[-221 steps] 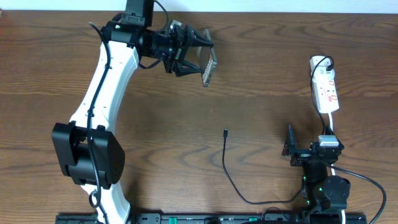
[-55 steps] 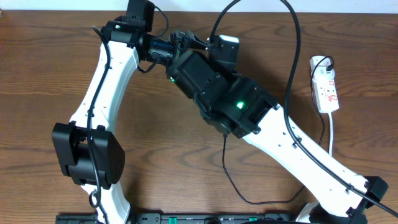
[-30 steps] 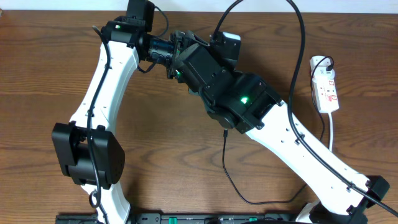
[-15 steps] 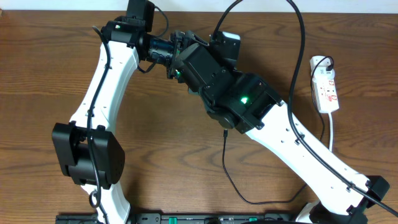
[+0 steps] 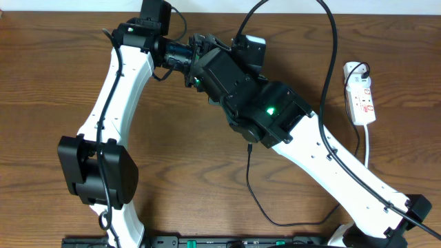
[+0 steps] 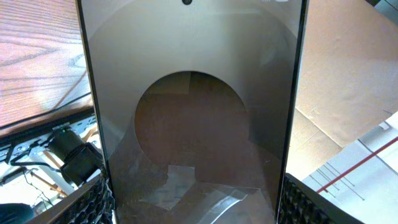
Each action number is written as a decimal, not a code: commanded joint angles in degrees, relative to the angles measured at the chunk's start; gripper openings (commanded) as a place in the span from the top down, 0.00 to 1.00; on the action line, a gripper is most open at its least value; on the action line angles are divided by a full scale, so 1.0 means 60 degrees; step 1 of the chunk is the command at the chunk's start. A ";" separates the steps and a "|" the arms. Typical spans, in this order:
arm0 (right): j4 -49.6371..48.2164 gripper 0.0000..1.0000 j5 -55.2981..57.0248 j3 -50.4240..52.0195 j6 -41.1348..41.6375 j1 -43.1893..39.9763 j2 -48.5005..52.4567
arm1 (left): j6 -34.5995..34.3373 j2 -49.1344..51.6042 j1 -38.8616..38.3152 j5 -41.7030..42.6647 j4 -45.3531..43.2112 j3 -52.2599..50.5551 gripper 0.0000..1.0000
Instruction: Plug charger to phone and switch on socket
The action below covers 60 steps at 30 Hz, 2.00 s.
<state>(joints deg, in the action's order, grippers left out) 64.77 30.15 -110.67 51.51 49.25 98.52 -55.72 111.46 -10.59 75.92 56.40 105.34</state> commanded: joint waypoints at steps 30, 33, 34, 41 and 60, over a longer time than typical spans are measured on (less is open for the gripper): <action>-0.0259 0.98 0.1362 -0.0197 0.1632 -0.0033 -0.0237 | -0.0430 -0.0127 0.0102 -0.1093 -0.2306 0.0106 0.30; -0.0142 0.98 0.1763 -0.0197 0.2113 -0.0036 -0.0237 | -0.0739 -0.0127 0.0215 -0.1100 -0.2932 0.0106 0.30; 0.0011 0.99 0.2036 -0.0197 0.2586 -0.0055 -0.0237 | -0.0812 -0.0127 0.0295 -0.1100 -0.3228 0.0106 0.30; 0.0463 0.99 0.2430 -0.0197 0.3705 -0.0412 -0.0240 | -0.0914 -0.0127 0.0911 -0.1519 -0.3078 0.0106 0.30; 0.1071 0.99 0.0998 -0.0197 1.0429 -0.1257 -0.0506 | -0.2076 -0.0127 0.1038 0.0095 -0.1045 0.0106 0.30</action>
<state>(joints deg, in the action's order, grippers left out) 71.96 37.21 -110.65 102.30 41.82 97.84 -64.40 111.33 -4.32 69.82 50.04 105.34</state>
